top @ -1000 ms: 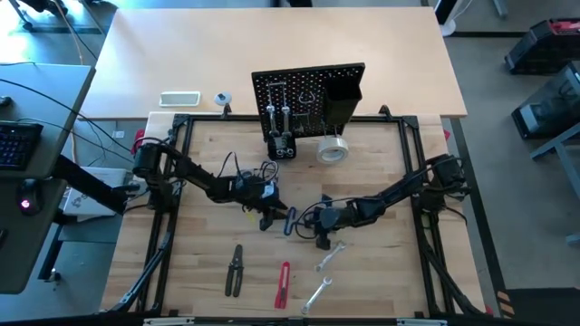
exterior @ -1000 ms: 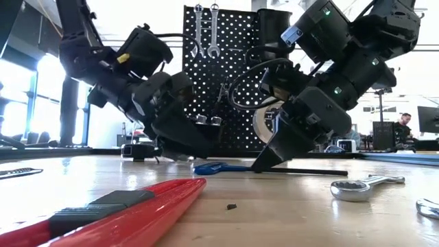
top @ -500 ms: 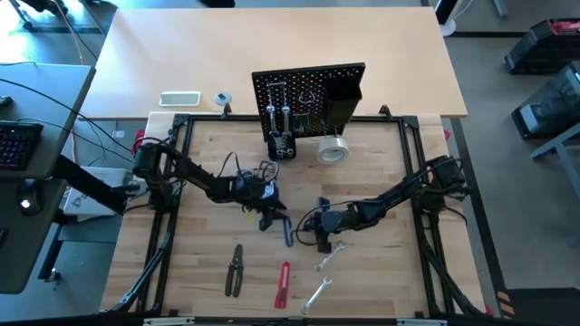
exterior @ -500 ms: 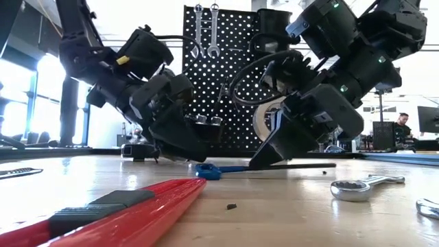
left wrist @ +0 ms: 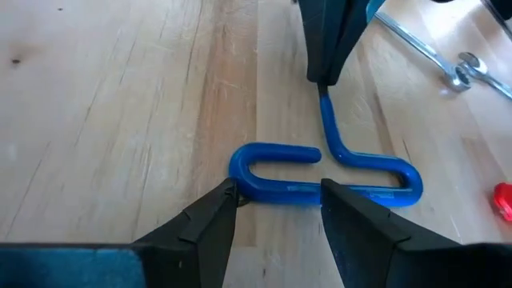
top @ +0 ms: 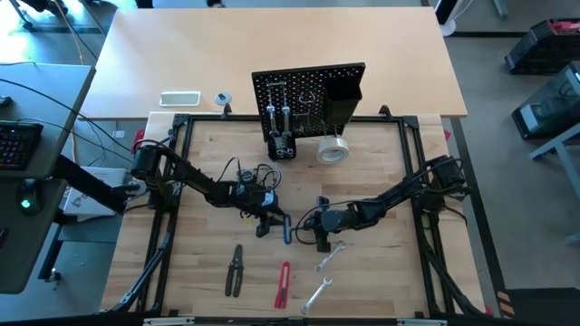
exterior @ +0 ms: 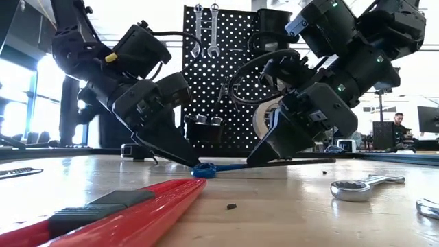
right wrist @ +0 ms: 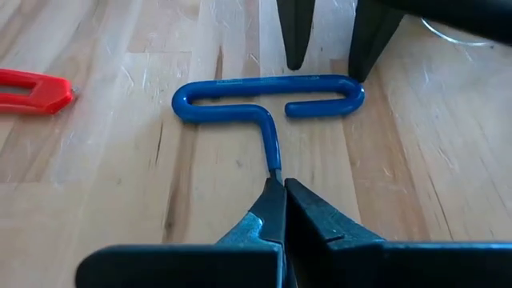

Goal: Hang tools onto peg board
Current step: Put the blue pick tool into the top black bin on the peg board

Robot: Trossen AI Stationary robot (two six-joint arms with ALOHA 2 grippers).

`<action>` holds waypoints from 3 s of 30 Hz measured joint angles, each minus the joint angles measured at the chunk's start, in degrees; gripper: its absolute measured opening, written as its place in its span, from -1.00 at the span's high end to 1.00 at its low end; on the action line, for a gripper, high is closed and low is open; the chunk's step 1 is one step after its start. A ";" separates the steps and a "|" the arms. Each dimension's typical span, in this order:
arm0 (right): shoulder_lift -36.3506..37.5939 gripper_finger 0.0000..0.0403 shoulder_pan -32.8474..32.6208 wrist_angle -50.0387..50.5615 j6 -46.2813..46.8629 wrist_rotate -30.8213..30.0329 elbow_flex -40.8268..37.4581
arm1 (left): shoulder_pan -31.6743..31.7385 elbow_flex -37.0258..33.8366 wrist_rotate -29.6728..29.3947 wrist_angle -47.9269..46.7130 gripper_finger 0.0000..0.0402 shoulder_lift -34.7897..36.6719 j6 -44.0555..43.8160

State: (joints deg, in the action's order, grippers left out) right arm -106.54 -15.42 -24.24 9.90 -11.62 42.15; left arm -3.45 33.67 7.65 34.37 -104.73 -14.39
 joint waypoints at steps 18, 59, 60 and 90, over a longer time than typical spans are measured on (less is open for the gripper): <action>0.13 1.00 0.02 -0.45 -0.86 0.11 0.15 | -0.97 4.36 -9.70 -5.63 0.14 0.80 9.07; 0.13 1.00 0.00 -1.48 -0.90 0.02 0.19 | -8.19 20.15 -16.82 -21.28 0.14 -3.34 10.07; 0.15 1.00 0.00 -1.59 -0.92 0.00 0.20 | -8.15 20.15 -16.80 -21.44 0.14 -3.34 10.05; 0.15 1.00 0.04 -1.93 -0.99 -0.70 0.20 | -7.18 27.32 -17.37 -26.12 0.93 -11.63 14.05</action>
State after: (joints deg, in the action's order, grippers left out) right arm -106.39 -15.38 -26.17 8.91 -12.32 42.35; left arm -10.63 60.99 -9.72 8.25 -116.36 -0.34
